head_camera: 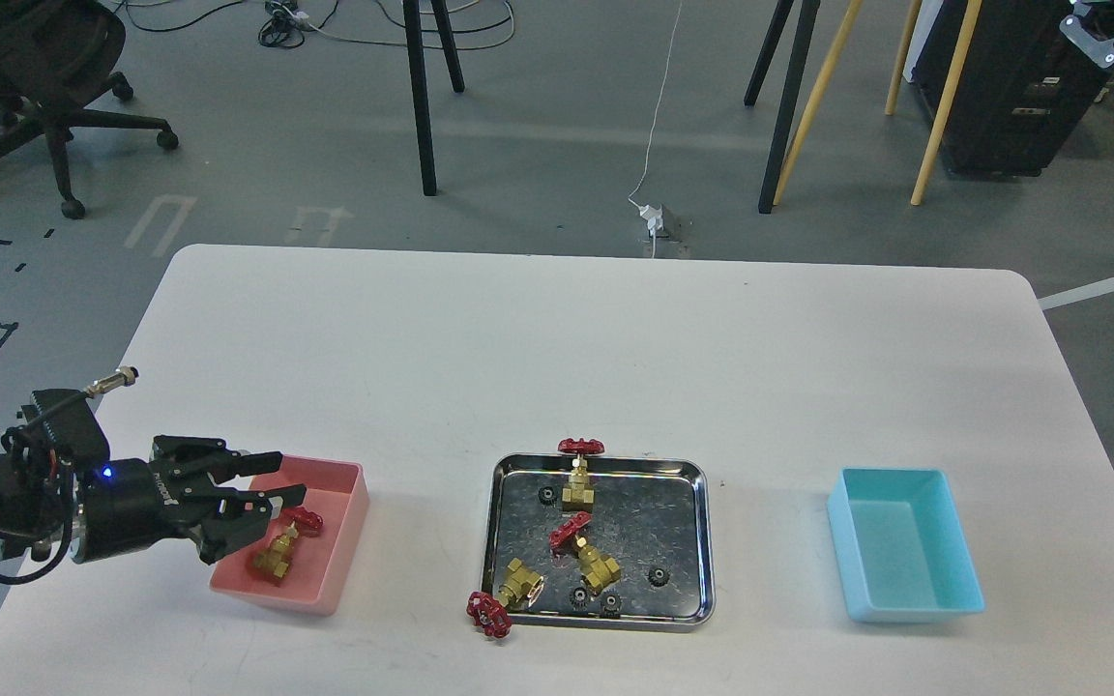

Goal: Place valve in pink box and gear in blue box

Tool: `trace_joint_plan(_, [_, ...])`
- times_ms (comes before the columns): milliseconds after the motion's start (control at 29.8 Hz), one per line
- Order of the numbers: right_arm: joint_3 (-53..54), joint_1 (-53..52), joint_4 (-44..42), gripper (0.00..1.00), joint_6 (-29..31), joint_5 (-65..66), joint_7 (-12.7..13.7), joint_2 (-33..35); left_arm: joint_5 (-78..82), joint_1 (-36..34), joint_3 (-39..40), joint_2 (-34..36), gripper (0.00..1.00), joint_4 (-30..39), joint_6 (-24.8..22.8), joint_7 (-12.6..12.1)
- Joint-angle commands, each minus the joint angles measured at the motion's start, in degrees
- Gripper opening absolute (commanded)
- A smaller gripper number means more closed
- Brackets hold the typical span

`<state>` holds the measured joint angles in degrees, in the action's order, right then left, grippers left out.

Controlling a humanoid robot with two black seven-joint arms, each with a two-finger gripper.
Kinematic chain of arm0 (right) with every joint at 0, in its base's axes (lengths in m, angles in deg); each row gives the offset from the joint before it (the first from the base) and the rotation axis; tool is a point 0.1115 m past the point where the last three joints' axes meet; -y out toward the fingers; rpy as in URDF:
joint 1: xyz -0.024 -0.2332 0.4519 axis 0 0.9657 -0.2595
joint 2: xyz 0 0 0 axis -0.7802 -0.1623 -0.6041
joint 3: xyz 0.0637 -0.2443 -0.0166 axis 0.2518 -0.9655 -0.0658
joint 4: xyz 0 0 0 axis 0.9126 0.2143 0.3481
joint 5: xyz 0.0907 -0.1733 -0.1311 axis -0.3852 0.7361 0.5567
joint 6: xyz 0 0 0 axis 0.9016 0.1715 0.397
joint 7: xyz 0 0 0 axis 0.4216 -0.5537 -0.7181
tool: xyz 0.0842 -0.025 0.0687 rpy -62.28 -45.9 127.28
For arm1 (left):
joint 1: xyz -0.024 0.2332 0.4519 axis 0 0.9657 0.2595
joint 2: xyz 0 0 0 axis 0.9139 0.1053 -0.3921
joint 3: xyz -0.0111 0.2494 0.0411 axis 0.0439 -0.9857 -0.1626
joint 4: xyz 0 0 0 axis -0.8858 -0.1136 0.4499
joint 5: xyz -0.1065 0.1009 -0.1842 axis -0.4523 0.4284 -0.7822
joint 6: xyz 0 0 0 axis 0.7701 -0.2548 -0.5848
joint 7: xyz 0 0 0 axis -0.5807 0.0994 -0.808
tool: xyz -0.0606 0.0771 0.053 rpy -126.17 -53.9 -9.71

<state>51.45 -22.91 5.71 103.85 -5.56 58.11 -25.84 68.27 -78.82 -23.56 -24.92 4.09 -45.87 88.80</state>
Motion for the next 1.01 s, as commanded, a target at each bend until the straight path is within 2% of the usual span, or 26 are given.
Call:
trace_joint_plan(0, [-7.69, -1.03, 3.97, 1.00, 0.00, 7.72, 0.45, 0.09, -4.50, -0.24, 7.30, 0.63, 0.63, 2.31, -0.79, 0.00])
trace_joint_plan(101, [-14.65, -3.57, 7.40, 1.00, 0.00, 22.30, 0.53, 0.00, -13.89, -0.50, 16.26, 0.28, 0.63, 4.60, -5.08, 0.00])
trace_joint_plan(201, [-18.87, -5.60, 11.96, 1.00, 0.00, 39.26, 0.53, 0.18, -28.28, -0.41, 28.56, -2.08, 0.66, 6.18, -13.07, 0.00])
trace_joint_plan(302, [-20.55, -5.78, 18.11, 1.00, 0.00, 52.62, 0.62, 0.88, -47.42, -0.24, 39.37, -9.62, 0.68, 5.05, -21.94, 0.00])
trace_joint_plan(469, [-23.18, -5.78, 33.48, 1.00, 0.00, 74.68, 0.71, 4.04, -70.76, -0.59, 50.03, -24.73, 0.71, -4.69, -33.30, 0.00])
trace_joint_plan(603, [-28.18, -4.91, 50.08, 1.00, 0.00, 89.82, 0.80, 8.34, -73.33, -3.39, 52.15, -41.42, 0.72, -15.41, -34.28, 0.00])
trace_joint_plan(704, [-32.93, -4.90, 56.96, 0.99, 0.00, 94.41, 0.89, 8.53, -73.16, -4.28, 51.71, -51.46, 0.72, -23.58, -34.19, 0.00])
trace_joint_plan(838, [-36.89, -4.73, 57.51, 0.96, 0.00, 96.87, 2.99, 6.25, -72.37, -4.02, 51.63, -57.63, 0.73, -31.51, -34.28, 0.00])
trace_joint_plan(972, [-39.09, -4.11, 57.59, 0.82, 0.00, 98.72, 4.58, 5.45, -70.53, -4.11, 51.54, -58.25, 0.74, -32.05, -34.37, 0.00])
